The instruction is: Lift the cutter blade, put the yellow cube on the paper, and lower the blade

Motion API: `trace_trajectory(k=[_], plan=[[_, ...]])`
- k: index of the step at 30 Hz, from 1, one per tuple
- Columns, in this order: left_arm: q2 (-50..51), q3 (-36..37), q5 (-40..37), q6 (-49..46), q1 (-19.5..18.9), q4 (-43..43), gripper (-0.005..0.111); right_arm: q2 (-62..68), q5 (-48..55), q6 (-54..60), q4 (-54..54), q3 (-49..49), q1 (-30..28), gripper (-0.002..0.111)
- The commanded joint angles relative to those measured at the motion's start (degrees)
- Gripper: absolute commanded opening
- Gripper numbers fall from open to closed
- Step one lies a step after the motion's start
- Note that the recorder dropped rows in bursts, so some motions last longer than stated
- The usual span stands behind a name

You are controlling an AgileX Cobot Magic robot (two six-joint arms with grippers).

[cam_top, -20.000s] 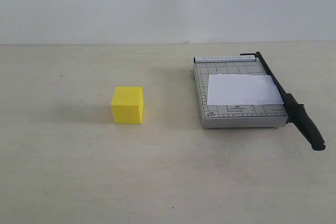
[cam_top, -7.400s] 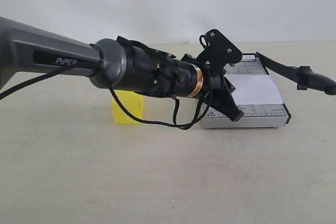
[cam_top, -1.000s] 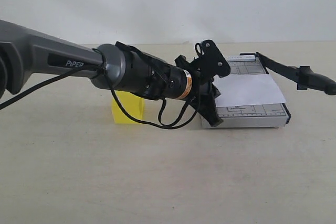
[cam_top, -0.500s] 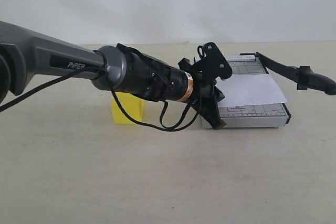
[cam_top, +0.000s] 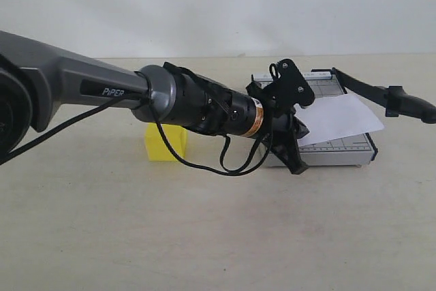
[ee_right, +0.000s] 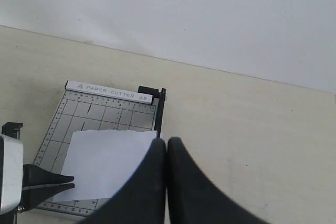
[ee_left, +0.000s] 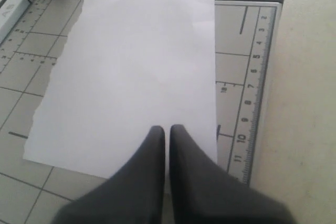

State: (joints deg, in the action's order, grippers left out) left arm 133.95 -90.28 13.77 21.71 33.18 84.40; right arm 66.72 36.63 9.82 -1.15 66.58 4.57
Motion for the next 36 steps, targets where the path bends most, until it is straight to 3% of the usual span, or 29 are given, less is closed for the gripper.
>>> trace_trajectory(k=[1,32,36], plan=[[0.68,-0.08,-1.26,-0.02,0.18,0.13,0.004,-0.36,-0.14,0.13,0.15,0.12,-0.02,0.000],[-0.05,-2.05,0.14,0.77,0.17,0.36,0.004,-0.36,1.13,0.13,-1.08,0.12,-0.02,0.000],[-1.54,-2.05,-3.98,0.77,0.17,1.26,0.004,-0.36,1.28,0.13,-1.05,0.12,-0.02,0.000]])
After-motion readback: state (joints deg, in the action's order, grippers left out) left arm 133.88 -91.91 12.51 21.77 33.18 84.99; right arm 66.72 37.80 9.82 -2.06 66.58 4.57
